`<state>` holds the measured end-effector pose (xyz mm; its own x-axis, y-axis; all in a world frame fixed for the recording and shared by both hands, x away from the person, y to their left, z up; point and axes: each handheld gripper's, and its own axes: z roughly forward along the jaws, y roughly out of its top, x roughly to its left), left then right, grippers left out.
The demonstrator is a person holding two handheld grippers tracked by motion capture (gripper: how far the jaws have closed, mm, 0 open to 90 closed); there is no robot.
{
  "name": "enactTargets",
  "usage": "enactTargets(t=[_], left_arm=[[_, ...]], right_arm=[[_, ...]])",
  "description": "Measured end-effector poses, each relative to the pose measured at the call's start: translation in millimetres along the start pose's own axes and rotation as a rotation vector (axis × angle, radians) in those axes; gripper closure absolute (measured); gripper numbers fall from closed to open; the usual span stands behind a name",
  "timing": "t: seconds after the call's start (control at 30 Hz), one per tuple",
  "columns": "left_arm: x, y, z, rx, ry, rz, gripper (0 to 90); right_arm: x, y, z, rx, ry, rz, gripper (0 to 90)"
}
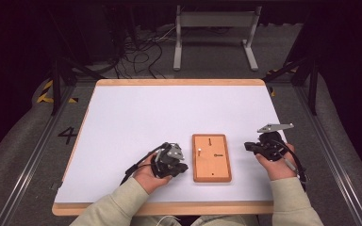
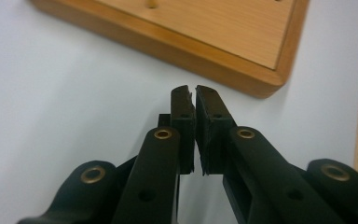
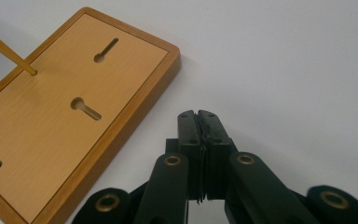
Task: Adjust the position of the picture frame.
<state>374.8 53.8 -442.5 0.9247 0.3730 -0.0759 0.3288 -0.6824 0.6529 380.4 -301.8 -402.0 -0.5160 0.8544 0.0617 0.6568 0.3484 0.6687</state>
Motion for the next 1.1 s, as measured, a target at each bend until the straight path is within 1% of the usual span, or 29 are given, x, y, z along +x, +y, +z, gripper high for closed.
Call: enactTargets(t=[0.03, 0.07, 0.17, 0.23, 0.27, 0.3, 0.4, 0.43, 0.47, 0.5, 0.53, 0.57, 0.6, 0.63, 0.67, 0.7, 0.73, 0.77, 0.8, 0.83, 0.87, 0.9, 0.93, 0.97, 1.0, 1.03, 1.07, 1.1], left_arm=[[4.2, -4.0, -5.1, -0.015, 0.012, -0.024, 85.8], [7.5, -7.5, -9.1, -0.023, 0.019, -0.046, 85.6], [17.0, -18.5, -21.0, -0.048, 0.053, -0.094, 85.5], [20.7, -26.3, -28.9, -0.063, 0.063, -0.114, 85.4], [21.7, -30.0, -32.9, -0.074, 0.066, -0.12, 85.2], [22.1, -32.6, -35.7, -0.082, 0.072, -0.128, 85.0], [23.8, -42.1, -45.4, -0.094, 0.091, -0.154, 85.1], [22.9, -47.1, -49.3, -0.094, 0.101, -0.169, 85.1], [22.9, -47.1, -49.3, -0.094, 0.101, -0.169, 85.1], [22.1, -49.1, -50.4, -0.094, 0.105, -0.17, 84.6], [21.0, -50.8, -51.3, -0.092, 0.109, -0.173, 84.6], [20.0, -52.6, -52.1, -0.09, 0.114, -0.174, 83.7], [19.1, -53.5, -52.8, -0.088, 0.116, -0.18, 82.9], [18.6, -55.1, -54.0, -0.087, 0.122, -0.176, 82.7], [17.5, -56.1, -54.9, -0.087, 0.127, -0.184, 82.6], [16.9, -58.4, -58.4, -0.088, 0.134, -0.186, 82.7], [17.2, -59.9, -60.3, -0.091, 0.141, -0.187, 82.7], [17.7, -61.3, -62.0, -0.095, 0.144, -0.189, 82.7], [18.1, -62.6, -63.3, -0.099, 0.146, -0.198, 82.7], [18.7, -63.7, -64.2, -0.1, 0.147, -0.206, 82.7], [19.6, -64.3, -64.7, -0.098, 0.147, -0.206, 82.7], [20.3, -64.9, -64.1, -0.101, 0.148, -0.213, 82.7], [20.3, -64.9, -64.1, -0.101, 0.148, -0.213, 82.8], [20.4, -64.8, -63.8, -0.099, 0.148, -0.211, 82.8], [20.2, -64.3, -63.5, -0.097, 0.147, -0.204, 82.9], [19.5, -63.8, -63.2, -0.095, 0.144, -0.202, 83.1], [17.8, -62.9, -62.1, -0.091, 0.141, -0.2, 83.1], [17.8, -62.9, -62.1, -0.091, 0.141, -0.2, 83.2]], right_arm=[[0.6, 1.1, 2.8, -0.002, 0.0, -0.006, 89.3], [2.8, 3.4, 7.7, 0.003, 0.01, 0.001, 89.3], [6.7, 10.0, 21.1, 0.008, 0.02, -0.002, 89.7], [10.1, 15.5, 30.7, 0.016, 0.023, -0.001, 90.0], [11.9, 18.6, 36.5, 0.024, 0.018, 0.002, 90.0], [13.1, 21.1, 41.4, 0.038, 0.012, 0.0, 90.0], [17.4, 27.5, 55.5, 0.07, 0.014, -0.004, 90.0], [20.6, 31.5, 61.4, 0.074, -0.013, -0.022, 90.0], [20.6, 31.5, 61.4, 0.074, -0.013, -0.022, 90.0], [22.4, 36.7, 63.2, 0.046, -0.003, -0.035, 90.0], [22.4, 36.7, 63.2, 0.046, -0.003, -0.035, 90.0], [23.3, 39.3, 64.8, 0.034, 0.027, -0.033, 90.0], [25.5, 42.2, 71.5, 0.032, 0.139, -0.008, 90.0], [28.7, 44.0, 76.1, 0.025, 0.174, -0.003, 90.0], [36.0, 49.3, 81.1, 0.02, 0.154, -0.031, 90.0], [46.6, 57.5, 82.8, 0.026, 0.096, -0.085, 90.0], [48.7, 60.3, 81.6, 0.011, 0.086, -0.086, 90.0], [49.3, 63.0, 79.5, 0.0, 0.06, -0.095, 90.0], [48.4, 64.4, 77.0, 0.007, 0.027, -0.101, 90.0], [45.3, 64.3, 74.4, 0.019, -0.009, -0.093, 90.0], [39.5, 63.2, 72.5, 0.032, -0.056, -0.09, 90.0], [34.3, 62.0, 72.3, 0.047, -0.088, -0.083, 90.0], [34.3, 62.0, 72.3, 0.047, -0.088, -0.083, 90.0], [24.5, 58.4, 74.2, 0.092, -0.105, -0.05, 90.0], [20.1, 55.7, 76.9, 0.114, -0.1, -0.031, 90.0], [18.4, 52.4, 83.9, 0.148, -0.08, -0.019, 90.0], [19.6, 52.7, 85.9, 0.146, -0.093, -0.029, 90.0], [20.3, 54.2, 87.1, 0.144, -0.086, -0.03, 90.0]])
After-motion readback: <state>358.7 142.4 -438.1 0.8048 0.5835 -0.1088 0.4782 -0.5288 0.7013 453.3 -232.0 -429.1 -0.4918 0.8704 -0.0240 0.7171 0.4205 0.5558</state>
